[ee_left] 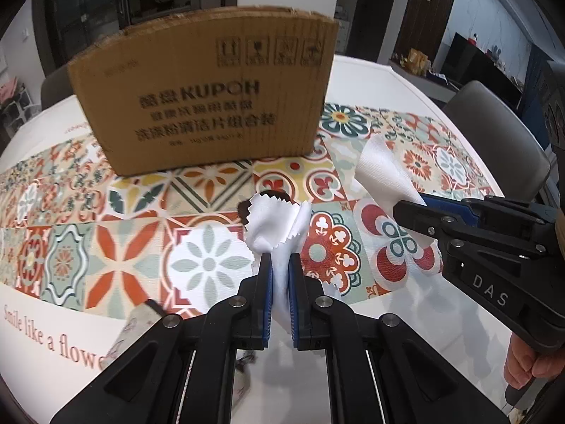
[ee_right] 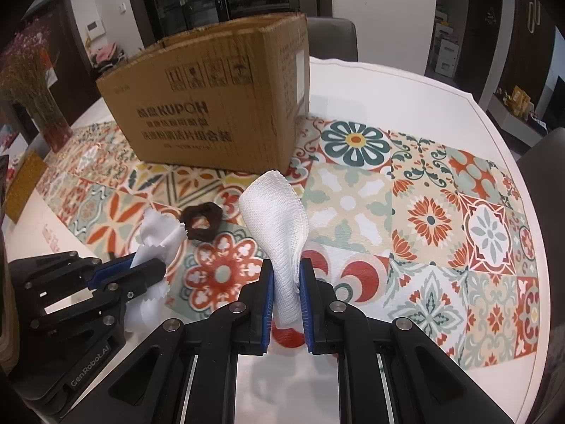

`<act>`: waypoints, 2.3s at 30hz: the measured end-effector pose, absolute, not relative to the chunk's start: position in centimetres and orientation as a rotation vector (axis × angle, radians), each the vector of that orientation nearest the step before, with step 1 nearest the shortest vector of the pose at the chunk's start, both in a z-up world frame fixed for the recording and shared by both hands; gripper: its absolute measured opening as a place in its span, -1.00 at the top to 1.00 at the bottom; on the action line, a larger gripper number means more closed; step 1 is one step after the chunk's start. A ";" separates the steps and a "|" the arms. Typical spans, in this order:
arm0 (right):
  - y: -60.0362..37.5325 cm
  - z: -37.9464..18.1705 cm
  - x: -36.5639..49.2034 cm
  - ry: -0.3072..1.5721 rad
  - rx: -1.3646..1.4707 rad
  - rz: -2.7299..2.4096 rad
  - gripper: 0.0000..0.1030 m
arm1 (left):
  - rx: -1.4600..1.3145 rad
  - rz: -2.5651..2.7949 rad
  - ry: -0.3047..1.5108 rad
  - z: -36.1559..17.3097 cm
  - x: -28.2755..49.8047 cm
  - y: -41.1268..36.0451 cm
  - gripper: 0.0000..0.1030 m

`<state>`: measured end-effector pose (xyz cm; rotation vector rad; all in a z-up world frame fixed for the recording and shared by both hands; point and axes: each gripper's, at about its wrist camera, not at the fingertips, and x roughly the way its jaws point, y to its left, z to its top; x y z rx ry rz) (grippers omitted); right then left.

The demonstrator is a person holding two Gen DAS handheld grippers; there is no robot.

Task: Organize soft objects
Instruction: 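Carry white towel with right tool while left tool carries white cloth over box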

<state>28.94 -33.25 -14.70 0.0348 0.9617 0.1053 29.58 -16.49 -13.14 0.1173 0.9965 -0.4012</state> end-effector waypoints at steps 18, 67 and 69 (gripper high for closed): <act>-29.8 -8.5 26.2 0.811 0.046 0.131 0.70 | 0.053 -0.336 0.839 -7.0 27.5 -12.9 0.81; -26.1 0.4 28.5 0.601 0.080 0.175 0.70 | 0.025 -0.335 0.585 2.8 30.3 -8.5 0.81; -26.0 0.5 28.9 0.597 0.079 0.176 0.70 | 0.030 -0.334 0.581 3.0 30.7 -8.6 0.81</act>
